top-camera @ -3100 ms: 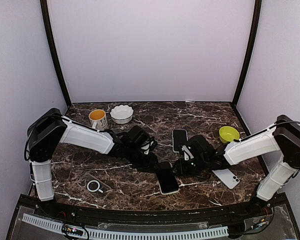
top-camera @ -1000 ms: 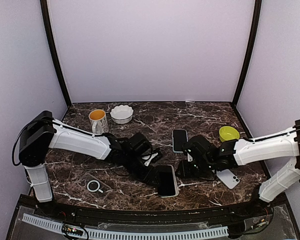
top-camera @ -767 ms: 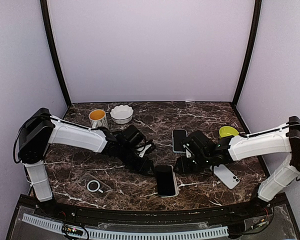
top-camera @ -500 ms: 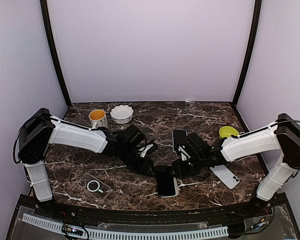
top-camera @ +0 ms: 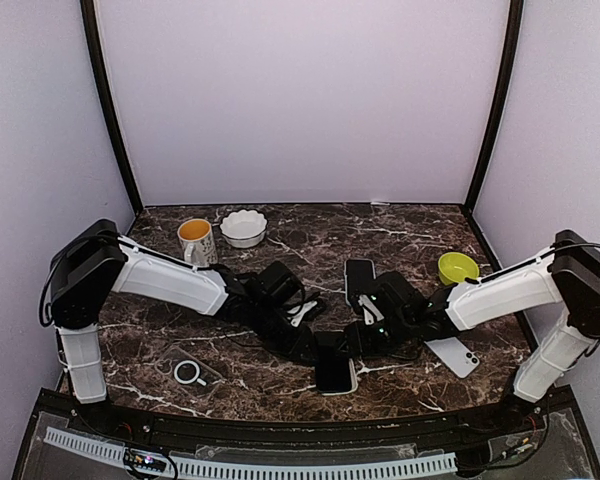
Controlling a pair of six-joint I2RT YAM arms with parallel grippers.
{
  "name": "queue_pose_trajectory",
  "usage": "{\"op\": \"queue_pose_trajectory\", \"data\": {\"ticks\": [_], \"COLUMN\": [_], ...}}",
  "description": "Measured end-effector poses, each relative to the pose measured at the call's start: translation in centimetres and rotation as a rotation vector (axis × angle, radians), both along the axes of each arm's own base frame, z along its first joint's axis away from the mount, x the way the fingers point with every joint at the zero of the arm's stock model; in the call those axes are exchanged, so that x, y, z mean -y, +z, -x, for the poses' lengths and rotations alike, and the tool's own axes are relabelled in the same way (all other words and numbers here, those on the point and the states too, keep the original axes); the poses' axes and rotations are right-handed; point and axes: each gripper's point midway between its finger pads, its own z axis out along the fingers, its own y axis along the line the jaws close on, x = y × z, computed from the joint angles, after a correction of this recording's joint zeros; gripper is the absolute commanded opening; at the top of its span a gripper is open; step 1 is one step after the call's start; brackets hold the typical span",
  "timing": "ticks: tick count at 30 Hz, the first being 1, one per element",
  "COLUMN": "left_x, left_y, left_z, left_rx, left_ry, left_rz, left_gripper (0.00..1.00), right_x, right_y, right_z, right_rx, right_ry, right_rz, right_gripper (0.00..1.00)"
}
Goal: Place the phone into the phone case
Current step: Adjust the phone and the phone case.
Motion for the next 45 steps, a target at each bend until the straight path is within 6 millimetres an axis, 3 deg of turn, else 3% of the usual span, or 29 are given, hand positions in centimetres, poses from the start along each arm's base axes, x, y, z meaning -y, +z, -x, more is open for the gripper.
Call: {"op": "queue_pose_trajectory", "data": {"ticks": [7,11,17,24,30,32,35,38,42,45], "left_x": [0.7,0.9,1.5,1.4,1.1,1.1,0.9,0.1,-0.7,-1.0], "left_y": [0.0,0.0,0.1,-0.1,0.2,0.1,-0.2,0.4,2.5,2.9], "left_z": [0.1,0.2,0.7,0.5,1.9,2.6,3.1,2.0,-1.5,-3.8], "left_rx": [-0.018,-0.019,0.003,0.056,0.062,0.054,0.045,0.039,0.043,0.031], "left_ry": [-0.008,-0.012,-0.037,-0.054,-0.080,-0.093,-0.098,-0.042,0.089,0.183], "left_rz": [-0.006,-0.013,-0.010,-0.031,-0.036,-0.037,-0.038,-0.013,0.082,0.127], "left_gripper": [0.10,0.11,0.20,0.23,0.24,0.27,0.42,0.53,0.55,0.54], "right_x": [-0.2,-0.2,0.2,2.0,3.0,3.5,3.7,3.8,3.4,2.6], "right_y": [0.1,0.2,0.3,0.9,0.7,0.2,0.1,0.4,0.5,0.3], "right_z": [0.0,0.0,0.0,0.4,1.5,2.0,2.1,1.9,1.5,1.2], "right_rx": [-0.017,-0.021,-0.009,0.009,-0.012,-0.025,-0.024,-0.009,0.006,0.007], "right_ry": [-0.023,-0.033,-0.036,-0.035,-0.034,-0.032,-0.035,-0.043,-0.048,-0.045], "right_rz": [-0.023,-0.025,0.003,0.073,0.080,0.098,0.110,0.110,0.091,0.068], "right_gripper": [0.49,0.55,0.62,0.62,0.62,0.62,0.61,0.59,0.56,0.55]}}
